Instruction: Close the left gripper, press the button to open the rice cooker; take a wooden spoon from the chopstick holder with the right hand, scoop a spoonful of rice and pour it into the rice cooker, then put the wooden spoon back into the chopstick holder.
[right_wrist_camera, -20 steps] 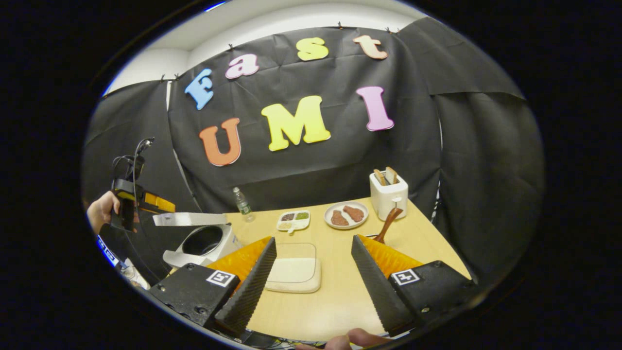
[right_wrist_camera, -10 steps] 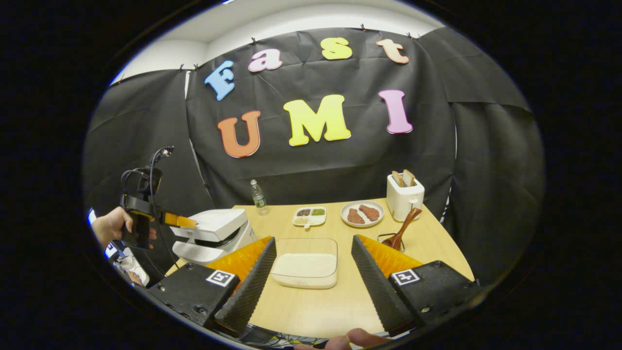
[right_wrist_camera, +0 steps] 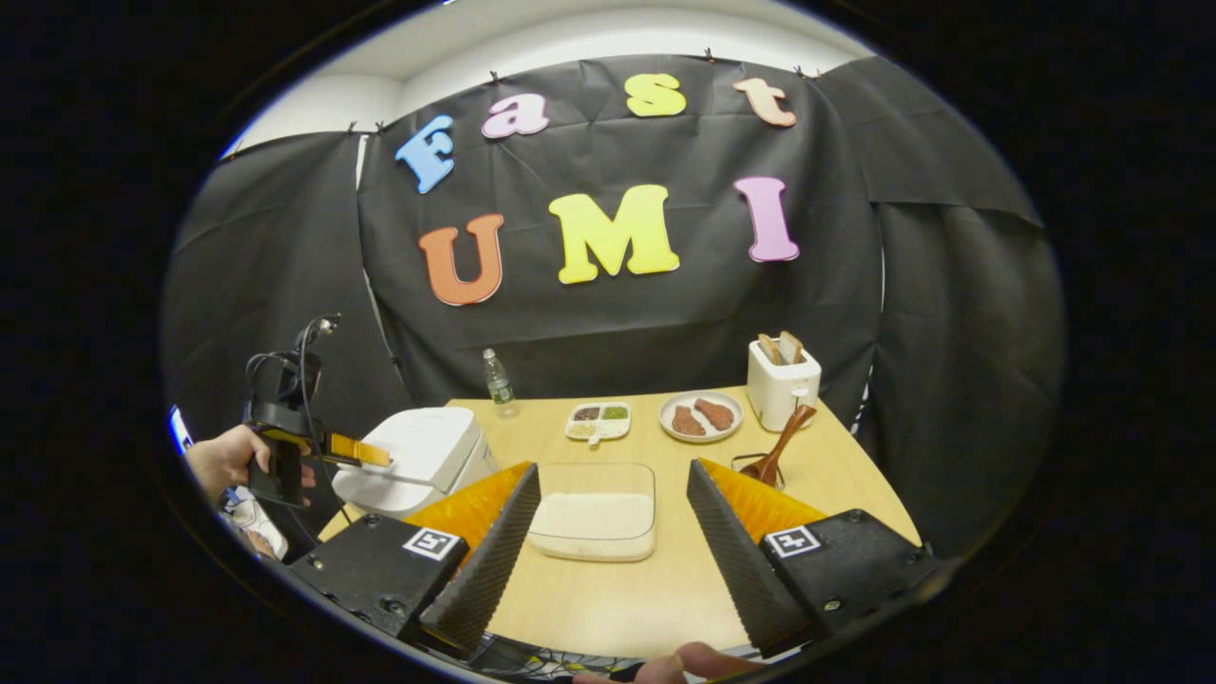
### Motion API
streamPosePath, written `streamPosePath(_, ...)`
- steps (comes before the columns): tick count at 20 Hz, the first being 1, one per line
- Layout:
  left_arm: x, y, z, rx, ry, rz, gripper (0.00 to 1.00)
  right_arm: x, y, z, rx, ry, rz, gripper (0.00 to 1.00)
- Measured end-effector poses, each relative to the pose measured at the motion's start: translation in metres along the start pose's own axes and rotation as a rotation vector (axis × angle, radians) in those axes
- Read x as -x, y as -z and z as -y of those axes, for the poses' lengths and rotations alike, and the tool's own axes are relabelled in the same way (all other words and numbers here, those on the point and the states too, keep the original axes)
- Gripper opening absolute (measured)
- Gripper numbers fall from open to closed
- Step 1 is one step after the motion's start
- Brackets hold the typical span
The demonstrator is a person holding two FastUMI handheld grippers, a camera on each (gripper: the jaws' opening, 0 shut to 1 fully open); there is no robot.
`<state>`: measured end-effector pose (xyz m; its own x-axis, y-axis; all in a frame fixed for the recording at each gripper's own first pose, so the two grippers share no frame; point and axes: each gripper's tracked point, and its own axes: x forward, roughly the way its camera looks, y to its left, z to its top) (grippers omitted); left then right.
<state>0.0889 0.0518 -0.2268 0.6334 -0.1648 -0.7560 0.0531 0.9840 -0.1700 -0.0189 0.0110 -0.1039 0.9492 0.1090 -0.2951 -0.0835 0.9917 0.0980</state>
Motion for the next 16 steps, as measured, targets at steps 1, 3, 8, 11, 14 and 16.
streamPosePath(1,-0.002,0.0,-0.001,-0.003,-0.006,-0.004,0.96,-0.001,0.001,-0.002,0.0,-0.002,-0.002,1.0)
streamPosePath(3,-0.007,0.01,0.0,0.014,-0.011,-0.023,0.97,-0.003,0.004,-0.005,-0.005,-0.006,-0.01,1.0)
streamPosePath(8,-0.009,0.015,-0.003,-0.027,-0.033,0.016,0.98,-0.005,0.005,-0.004,-0.014,-0.002,-0.018,1.0)
streamPosePath(11,-0.013,0.02,-0.005,-0.06,-0.044,0.035,0.98,-0.008,0.007,-0.003,-0.024,0.0,-0.024,1.0)
streamPosePath(14,-0.014,0.017,-0.006,-0.05,-0.035,0.051,0.99,-0.009,0.01,-0.006,-0.031,-0.011,-0.033,1.0)
streamPosePath(16,-0.015,0.013,-0.006,-0.046,-0.036,0.077,0.99,-0.009,0.01,-0.01,-0.024,-0.018,-0.035,1.0)
